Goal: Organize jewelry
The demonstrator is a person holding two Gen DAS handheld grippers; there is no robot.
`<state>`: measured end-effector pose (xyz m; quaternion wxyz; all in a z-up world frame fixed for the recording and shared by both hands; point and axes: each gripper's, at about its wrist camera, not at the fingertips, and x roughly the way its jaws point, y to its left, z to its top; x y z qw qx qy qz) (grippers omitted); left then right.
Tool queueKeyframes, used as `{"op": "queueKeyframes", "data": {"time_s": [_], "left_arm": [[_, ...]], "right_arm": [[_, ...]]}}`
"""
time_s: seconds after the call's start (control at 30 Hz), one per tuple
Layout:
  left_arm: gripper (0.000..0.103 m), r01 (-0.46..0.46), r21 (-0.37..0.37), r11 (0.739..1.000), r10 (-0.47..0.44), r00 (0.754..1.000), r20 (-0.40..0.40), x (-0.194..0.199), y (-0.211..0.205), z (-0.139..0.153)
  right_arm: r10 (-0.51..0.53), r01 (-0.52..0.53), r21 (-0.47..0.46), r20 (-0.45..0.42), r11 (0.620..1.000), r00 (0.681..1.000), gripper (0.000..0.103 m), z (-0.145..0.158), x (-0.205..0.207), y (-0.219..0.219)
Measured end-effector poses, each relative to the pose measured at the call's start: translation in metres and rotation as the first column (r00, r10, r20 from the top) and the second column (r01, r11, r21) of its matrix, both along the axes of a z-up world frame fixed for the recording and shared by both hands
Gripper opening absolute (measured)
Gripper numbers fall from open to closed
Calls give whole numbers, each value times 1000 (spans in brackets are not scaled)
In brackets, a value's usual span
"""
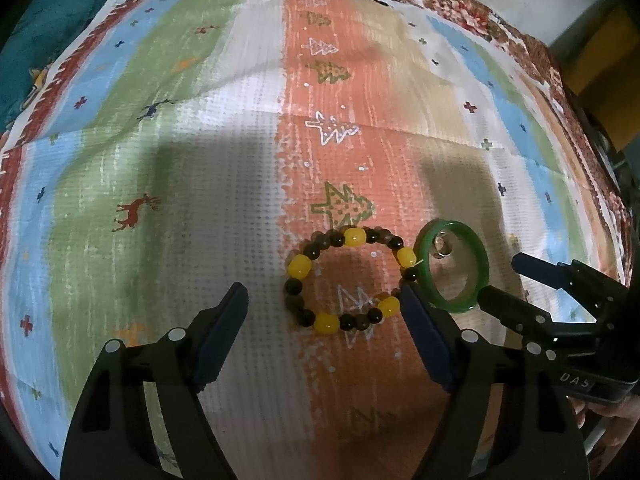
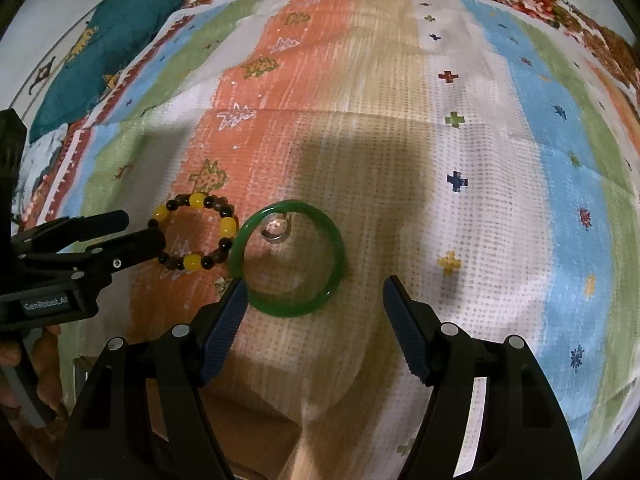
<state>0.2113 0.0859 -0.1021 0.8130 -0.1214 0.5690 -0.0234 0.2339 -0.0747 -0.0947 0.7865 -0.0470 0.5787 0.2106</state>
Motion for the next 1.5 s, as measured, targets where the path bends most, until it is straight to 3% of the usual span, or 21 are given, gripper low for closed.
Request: {"op": "queueKeyframes", "data": {"time_s": [0.1,0.33,0.6,0.67,0.73,0.83,1.03,1.13,1.5], "left_arm": [[74,6,11,1000,-6,1000,-11,3,0,-5],[58,34,44,998,-33,999,-11,8,3,-11],[41,56,88,995,-55,998,-15,9,4,-16],[31,64,116,991,-62,998,-21,9,3,-16],[20,67,123,990,-64,998,-24,8,4,-17],[11,73,114,991,-70,997,-28,8,4,-16],[11,68,74,995,-66,997,-27,5,5,-11],[11,61,64,996,-61,998,-1,2,4,1],[11,66,-1,998,-66,993,98,-18,-4,37]], "right_arm": [[4,-4,-10,-10,1000,1000,70,-4,2,2],[11,-11,-18,-30,1000,999,68,-10,4,4],[-4,3,-51,-28,999,1000,36,-17,9,-2],[7,-8,-50,-25,999,1000,32,-17,8,-2],[16,-17,-46,-27,999,1000,21,-19,8,-2],[29,-30,-61,-17,998,999,18,-19,6,1],[10,-10,-55,-14,998,1000,9,-16,9,-7],[24,-21,-105,20,994,1000,9,-12,5,-6],[4,3,-115,55,993,998,8,5,-2,-17]]}}
